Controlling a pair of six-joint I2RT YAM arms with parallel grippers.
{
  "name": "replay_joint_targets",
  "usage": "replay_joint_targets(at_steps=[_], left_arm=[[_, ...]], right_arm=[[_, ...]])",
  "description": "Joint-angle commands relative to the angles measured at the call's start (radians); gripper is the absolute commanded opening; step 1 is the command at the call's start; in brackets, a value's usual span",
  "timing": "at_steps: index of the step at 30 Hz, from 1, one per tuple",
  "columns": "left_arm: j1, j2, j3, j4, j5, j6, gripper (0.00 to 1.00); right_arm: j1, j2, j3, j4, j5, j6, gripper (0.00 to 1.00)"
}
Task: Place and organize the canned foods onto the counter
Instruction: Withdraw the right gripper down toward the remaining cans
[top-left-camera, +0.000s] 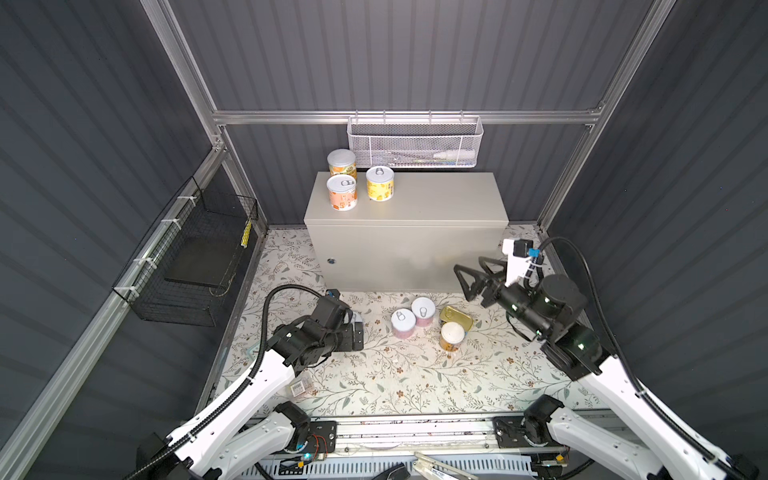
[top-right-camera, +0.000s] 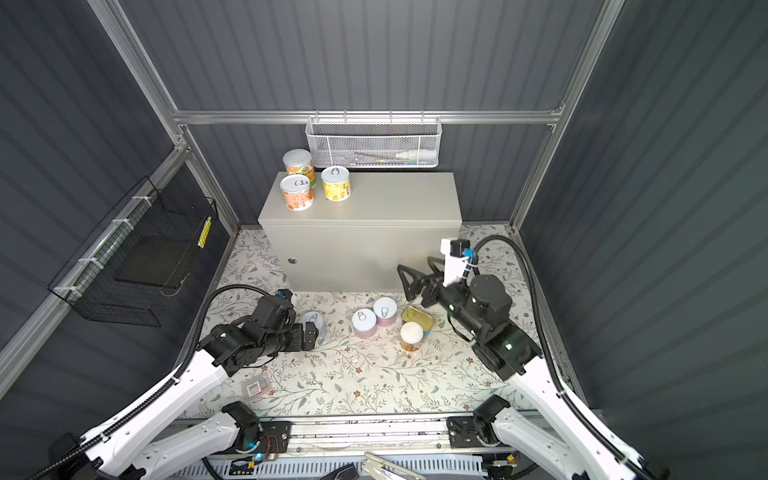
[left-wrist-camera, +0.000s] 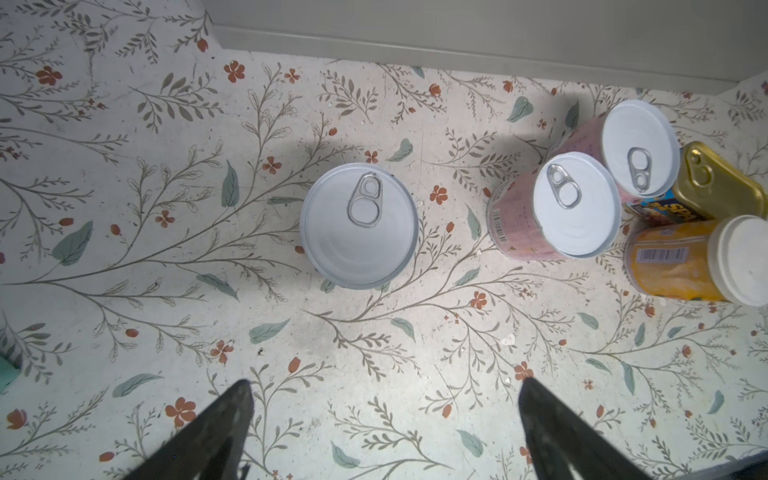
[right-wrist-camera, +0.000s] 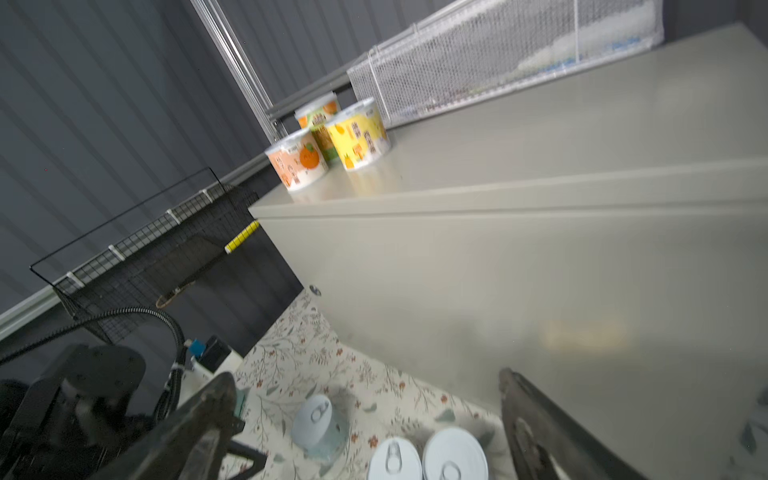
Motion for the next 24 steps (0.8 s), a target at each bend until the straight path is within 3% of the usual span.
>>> replay_joint_targets(at_steps=[1,7,19,24], left_arm=[[0.006,0.014,0.028,0.033,0.002,-0.003,1.0],[0.006,0.018,0.023,0.069,-0.033,-0.055,1.0],[0.006,0.005,-0.008,0.062,-0.094,-0.111,1.0],[0.006,0.025,-0.013,0.041,-0.135,-0.13,1.0]], right_arm=[[0.003,-0.103,-0.056,-0.171,0.051,0.017,0.99],[0.002,-0.182,-0.083,-0.316,0.075,-0.023,0.99],[0.002,-0.3,-0.197,-0.244,0.015,-0.039,0.99],[0.001,-0.306,-0.179,-0.313,0.005,0.023,0.99]])
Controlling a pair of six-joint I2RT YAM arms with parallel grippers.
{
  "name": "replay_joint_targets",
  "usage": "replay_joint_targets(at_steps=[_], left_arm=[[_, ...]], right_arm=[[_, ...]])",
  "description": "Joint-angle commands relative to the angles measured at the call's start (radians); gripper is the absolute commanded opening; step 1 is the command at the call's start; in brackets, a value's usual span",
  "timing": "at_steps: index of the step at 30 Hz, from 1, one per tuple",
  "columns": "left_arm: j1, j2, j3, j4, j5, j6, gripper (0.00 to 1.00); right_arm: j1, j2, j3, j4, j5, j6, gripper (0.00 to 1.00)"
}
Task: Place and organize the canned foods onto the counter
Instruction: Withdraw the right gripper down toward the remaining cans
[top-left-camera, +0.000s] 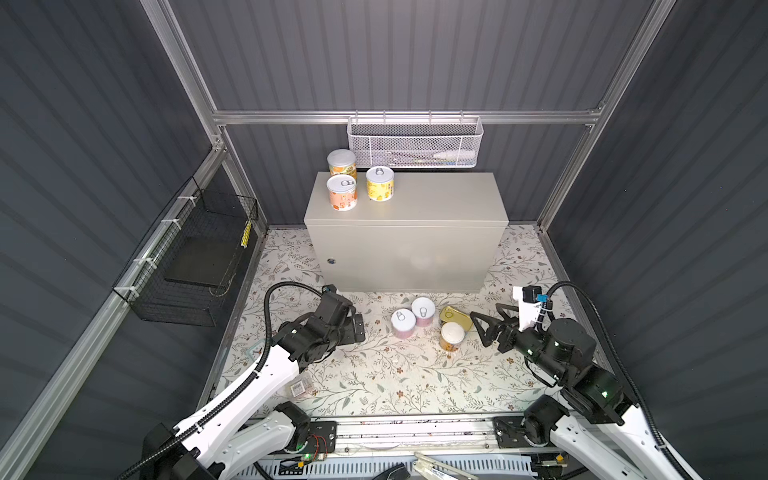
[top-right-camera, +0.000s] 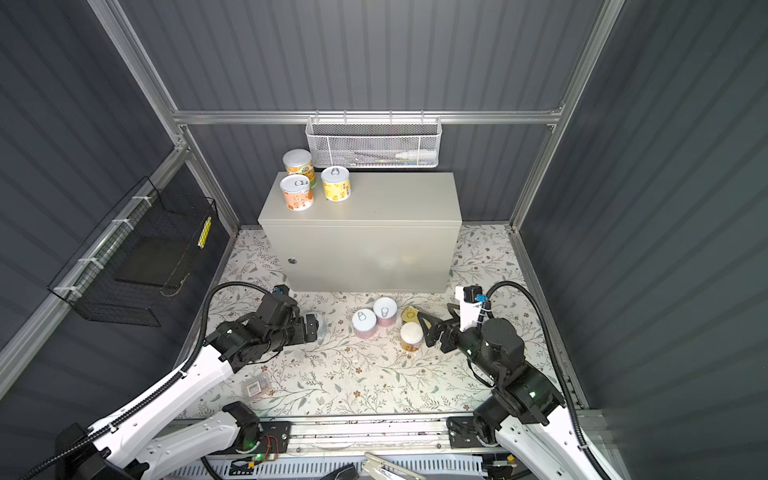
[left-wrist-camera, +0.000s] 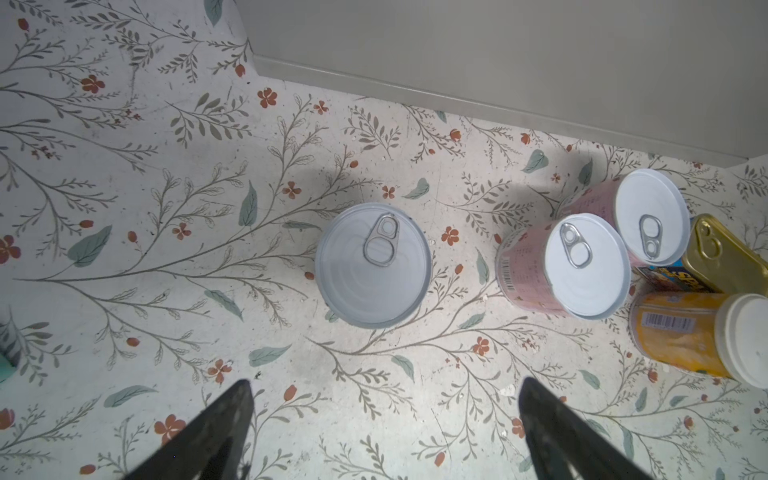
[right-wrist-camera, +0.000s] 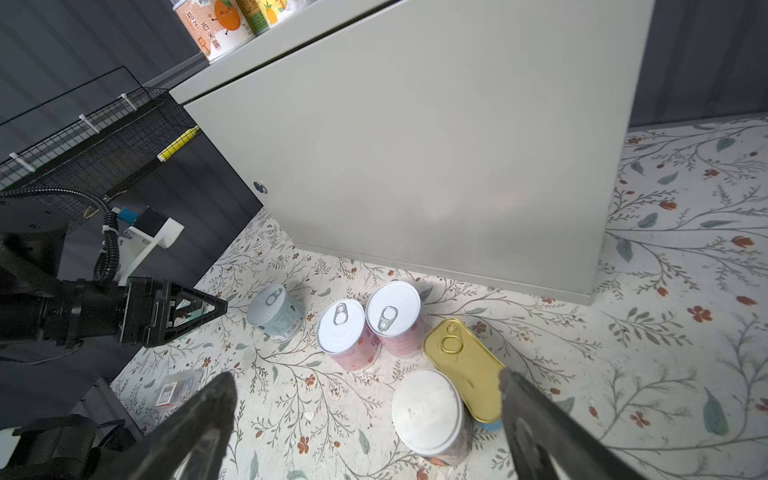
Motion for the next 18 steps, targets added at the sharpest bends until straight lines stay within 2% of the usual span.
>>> replay_joint_targets(at_steps=[1,11,18], left_arm=[[0.006,0.015,-0.015,-0.023,-0.049,-0.028,1.0],[0.006,0.1,-0.07,0.097,-0.017,-0.018,1.0],[0.006,0.16,-0.05,0.137,-0.018,0.01,1.0]], right_arm=[[0.002,-0.006,0.023,-0.049,-0.024,0.034,0.99],[0.003,0.032,-0.009,-0.143,-0.097,0.043,0.99],[0.003,0.049,-0.009,-0.255,-0.014,0.023,0.99]])
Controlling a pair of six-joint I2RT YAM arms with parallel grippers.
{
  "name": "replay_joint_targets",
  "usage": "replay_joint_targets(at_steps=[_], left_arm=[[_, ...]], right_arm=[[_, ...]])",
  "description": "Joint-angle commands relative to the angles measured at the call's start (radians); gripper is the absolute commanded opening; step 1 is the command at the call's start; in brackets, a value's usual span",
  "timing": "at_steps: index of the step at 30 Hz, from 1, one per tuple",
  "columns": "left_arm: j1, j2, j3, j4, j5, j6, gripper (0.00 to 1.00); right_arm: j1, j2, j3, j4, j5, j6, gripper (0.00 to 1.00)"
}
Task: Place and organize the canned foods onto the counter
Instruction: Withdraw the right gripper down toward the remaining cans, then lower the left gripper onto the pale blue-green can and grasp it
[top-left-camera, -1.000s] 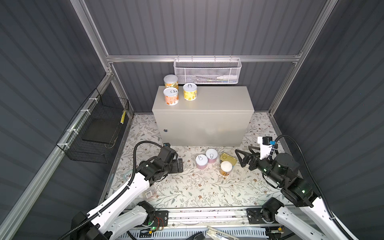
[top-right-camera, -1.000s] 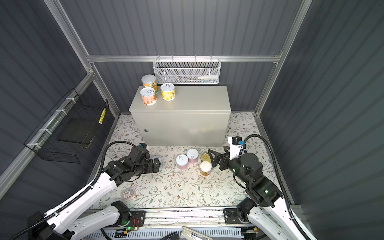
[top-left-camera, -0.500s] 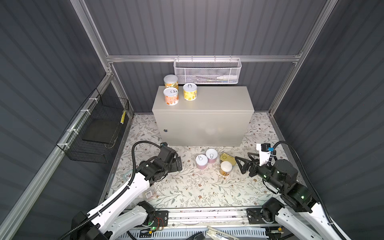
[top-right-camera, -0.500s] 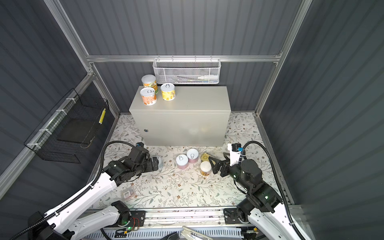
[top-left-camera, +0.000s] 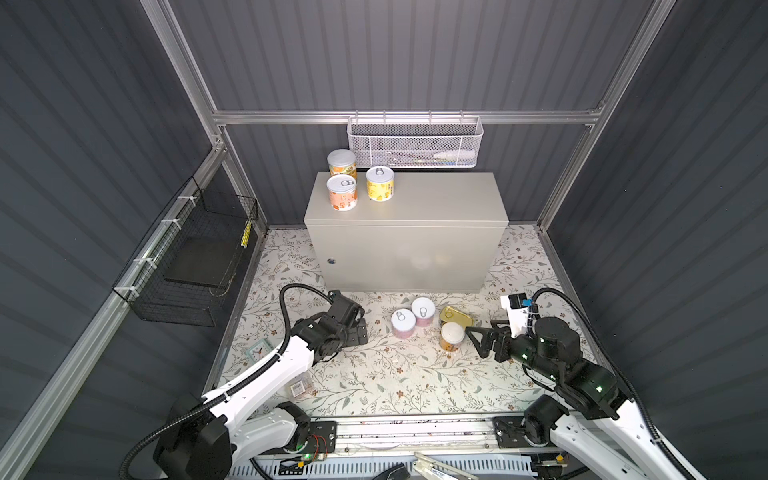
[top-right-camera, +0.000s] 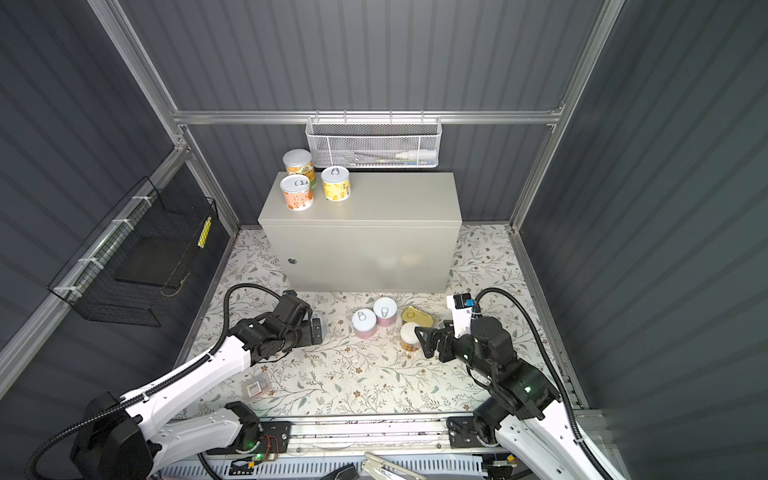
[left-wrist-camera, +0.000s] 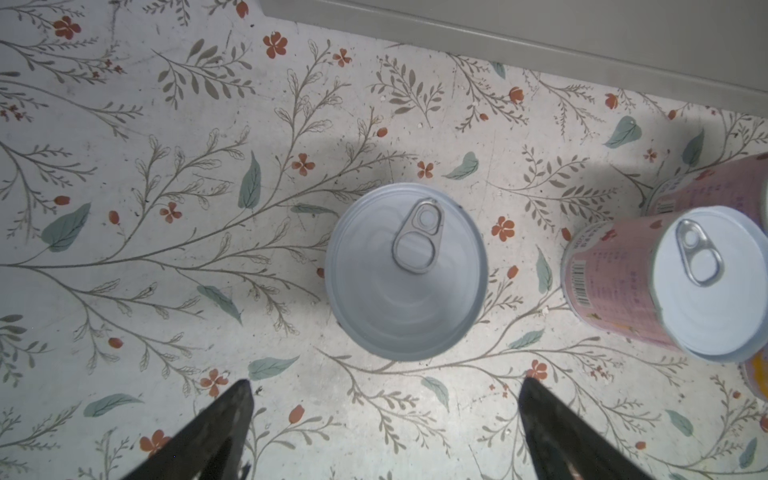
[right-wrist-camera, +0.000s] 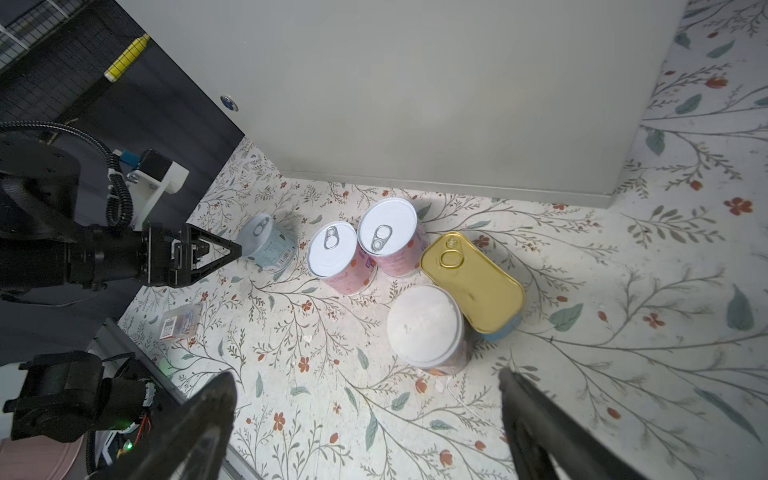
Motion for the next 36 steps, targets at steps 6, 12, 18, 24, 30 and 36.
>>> replay_joint_targets(at_steps=[6,12,18,24,30,36], left_arm=[[0.006,0.083,0.048,0.035,-0.006,0.039,1.0],[0.006,0.151,0.093,0.051,-0.029,0.065,1.0],[0.012,0.223,0.126,0.054,-0.045,0.074,1.0],[0.021,0.265,0.133,0.067,-0.029,0.077,0.97],[0.031,0.308,0.144,0.072,-0.01,0.083,0.84],[0.041,0.348,0.157,0.073,-0.007,0.097,0.74]], right_arm=[[0.003,0.023,-0.009,-0.082,0.028,0.002,0.99],[0.004,0.024,-0.021,-0.089,0.036,0.026,0.99],[0.006,0.029,-0.02,-0.128,0.078,0.064,0.99],[0.007,0.023,-0.001,-0.158,0.109,0.081,0.99],[0.007,0.019,-0.009,-0.155,0.069,0.094,0.99],[0.006,0.009,-0.022,-0.137,-0.027,0.08,0.99]])
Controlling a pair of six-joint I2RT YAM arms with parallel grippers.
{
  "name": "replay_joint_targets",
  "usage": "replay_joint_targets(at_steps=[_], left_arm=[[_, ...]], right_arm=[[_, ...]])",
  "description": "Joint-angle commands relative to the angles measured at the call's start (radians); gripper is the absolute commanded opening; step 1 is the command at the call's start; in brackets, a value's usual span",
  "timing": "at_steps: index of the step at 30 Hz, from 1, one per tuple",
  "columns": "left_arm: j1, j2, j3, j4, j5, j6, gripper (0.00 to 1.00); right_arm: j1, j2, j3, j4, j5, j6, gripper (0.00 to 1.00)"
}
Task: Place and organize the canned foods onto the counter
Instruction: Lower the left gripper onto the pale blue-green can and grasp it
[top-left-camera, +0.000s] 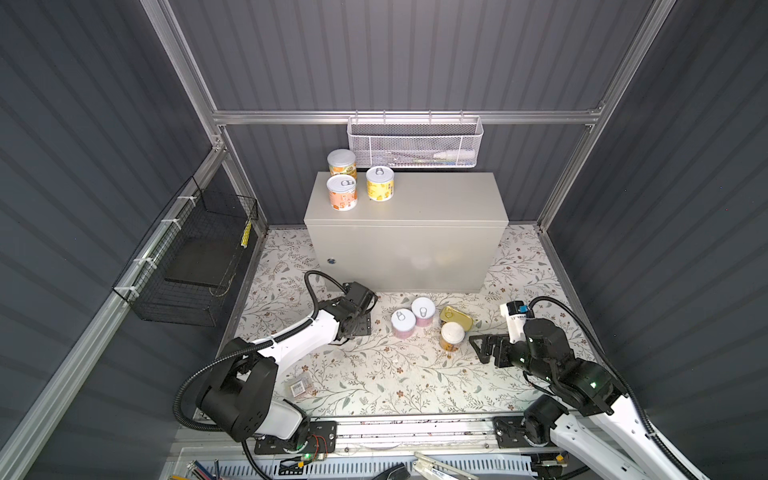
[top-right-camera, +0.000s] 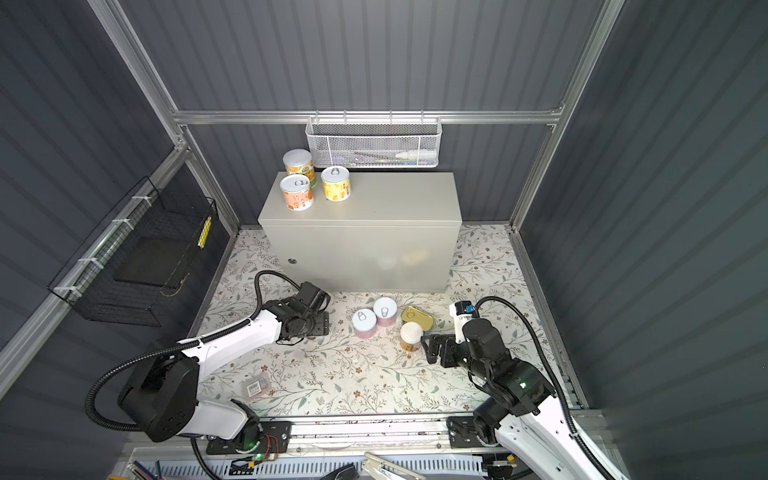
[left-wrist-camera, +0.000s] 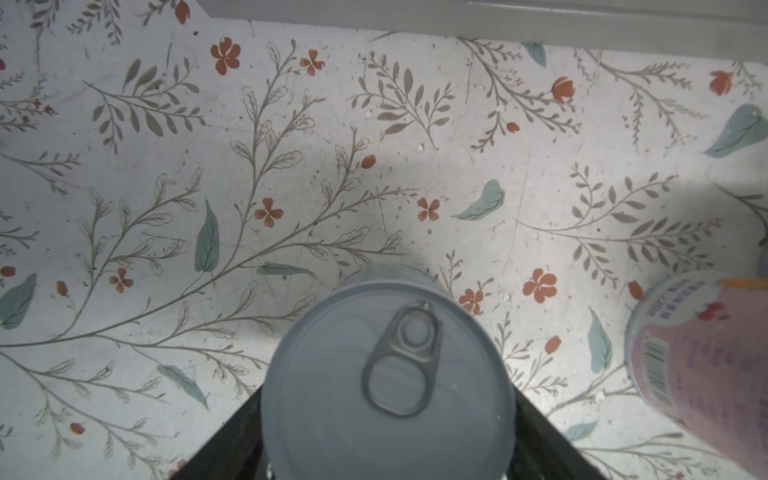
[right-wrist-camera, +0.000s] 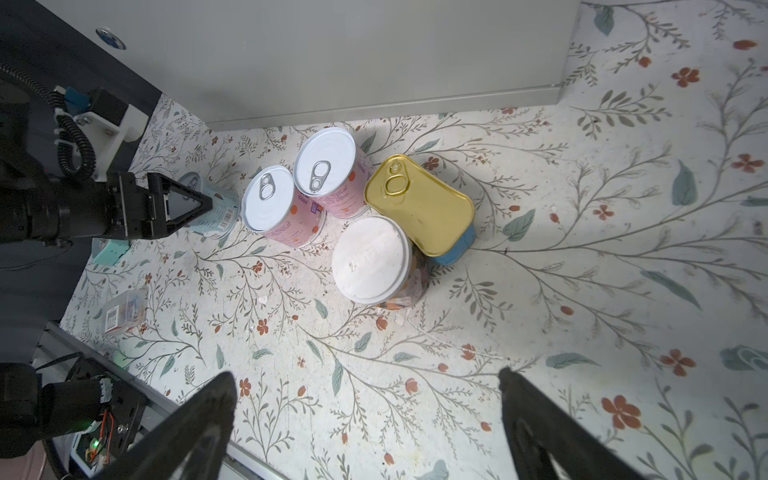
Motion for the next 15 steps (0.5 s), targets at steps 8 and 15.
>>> replay_joint_targets(at_steps=[8,15], left_arm=[[0.018,0.091,0.059,0.015,0.034,0.043,0.74],[0.019,0.141,0.106,0.009,0.059,0.062,0.71]], right_arm=[[0.004,-0.062,-0.027,-0.025,-0.01,0.041,0.99],[0.004,-0.076,-0.036,-0.026,0.0,0.051,0.99]])
